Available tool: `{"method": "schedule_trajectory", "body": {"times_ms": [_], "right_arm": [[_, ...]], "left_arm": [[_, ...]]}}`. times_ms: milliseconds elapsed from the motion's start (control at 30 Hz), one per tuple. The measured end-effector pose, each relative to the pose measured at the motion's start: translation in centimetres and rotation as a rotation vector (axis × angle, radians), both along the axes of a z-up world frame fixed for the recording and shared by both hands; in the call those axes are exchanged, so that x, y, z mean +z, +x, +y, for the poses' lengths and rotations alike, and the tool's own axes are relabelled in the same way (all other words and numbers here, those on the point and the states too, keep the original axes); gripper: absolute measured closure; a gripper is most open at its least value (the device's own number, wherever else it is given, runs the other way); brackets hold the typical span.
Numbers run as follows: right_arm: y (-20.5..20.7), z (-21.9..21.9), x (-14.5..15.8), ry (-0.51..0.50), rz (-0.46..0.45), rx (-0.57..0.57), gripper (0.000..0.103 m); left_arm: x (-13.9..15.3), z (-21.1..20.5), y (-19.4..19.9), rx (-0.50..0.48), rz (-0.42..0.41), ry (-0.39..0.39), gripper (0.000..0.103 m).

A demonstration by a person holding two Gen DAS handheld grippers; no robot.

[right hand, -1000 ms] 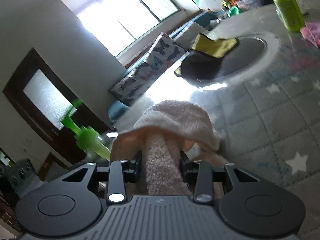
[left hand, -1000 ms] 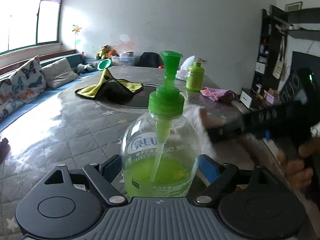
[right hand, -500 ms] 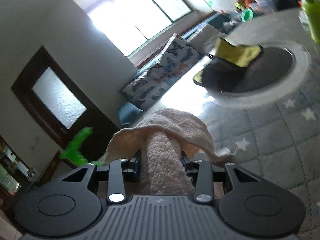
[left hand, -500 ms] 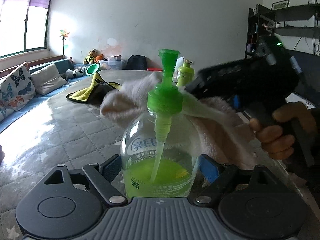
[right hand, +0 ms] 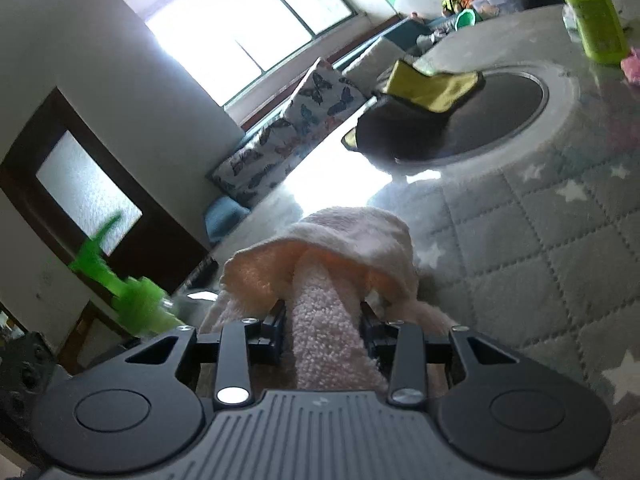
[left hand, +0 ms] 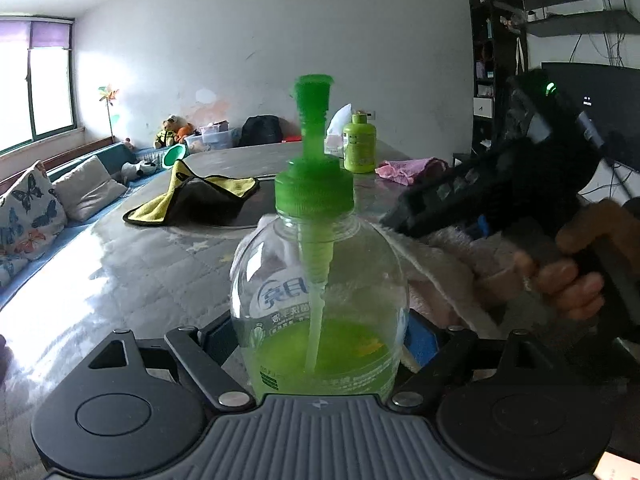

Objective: Clean container
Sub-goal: 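Keep wiping the bottle body with the towel in the right gripper, then rub the pink towel in the right gripper over the bottle's shoulder and side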

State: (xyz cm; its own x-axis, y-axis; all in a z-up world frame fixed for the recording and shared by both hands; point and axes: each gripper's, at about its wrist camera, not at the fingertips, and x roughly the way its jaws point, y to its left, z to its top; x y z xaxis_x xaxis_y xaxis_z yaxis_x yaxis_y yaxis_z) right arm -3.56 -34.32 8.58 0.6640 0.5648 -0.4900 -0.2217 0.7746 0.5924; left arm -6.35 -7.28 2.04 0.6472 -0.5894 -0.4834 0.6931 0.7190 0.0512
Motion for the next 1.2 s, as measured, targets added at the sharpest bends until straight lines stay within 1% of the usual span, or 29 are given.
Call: {"method": "schedule_trajectory", "body": {"times_ms": [167,233,300,367,500,600,667,767,833,867,1000,1033,1133,1200], "right_arm": [[-0.1,-0.4,2.3,0.085,-0.060,0.021,0.067],[0.2,0.3,3.4,0.075,-0.090,0.043,0.067],[0.6,0.9,3.7,0.072,-0.100,0.059,0.067],[1.1,1.3,3.3,0.063,-0.094,0.054,0.066],[2.2,0.6,1.3,0.098,-0.030,0.014,0.066],[2.7,0.3,0.2,0.072,0.007,-0.007,0.066],[2.9,0.5,-0.7,0.026,0.031,-0.007,0.066],[2.8,0.9,-1.7,-0.023,0.041,-0.010,0.065],[2.6,0.9,-1.8,-0.015,0.038,-0.014,0.064],[2.4,0.9,-1.8,-0.014,0.038,-0.015,0.064],[1.6,0.9,-1.5,-0.022,0.036,-0.024,0.064],[1.3,0.9,-1.4,-0.023,0.034,-0.027,0.064],[0.1,0.5,-0.9,0.008,0.030,-0.030,0.065],[-0.4,0.2,-0.3,0.036,0.012,-0.031,0.066]], "left_arm": [[-0.1,0.4,1.6,0.002,0.012,-0.015,0.016],[-0.2,0.5,1.9,-0.006,0.020,-0.023,0.016],[-0.6,0.5,2.3,-0.004,0.042,-0.023,0.015],[-1.1,0.2,2.7,0.003,0.059,-0.005,0.015],[-1.3,0.1,3.1,0.000,0.088,-0.002,0.015],[-1.6,-0.1,3.5,-0.002,0.123,0.017,0.015],[-1.9,-0.5,3.7,0.001,0.141,0.045,0.015],[-2.2,-0.9,3.6,0.003,0.137,0.078,0.014],[-2.3,-0.8,3.7,0.006,0.141,0.076,0.013],[-2.4,-0.8,3.7,0.013,0.142,0.081,0.009],[-2.6,-0.8,3.8,0.039,0.148,0.092,0.003],[-2.6,-0.8,3.9,0.047,0.148,0.097,0.000],[-2.6,-0.9,4.2,0.052,0.151,0.098,0.000],[-2.5,-0.9,4.3,0.053,0.151,0.100,0.000]]}}
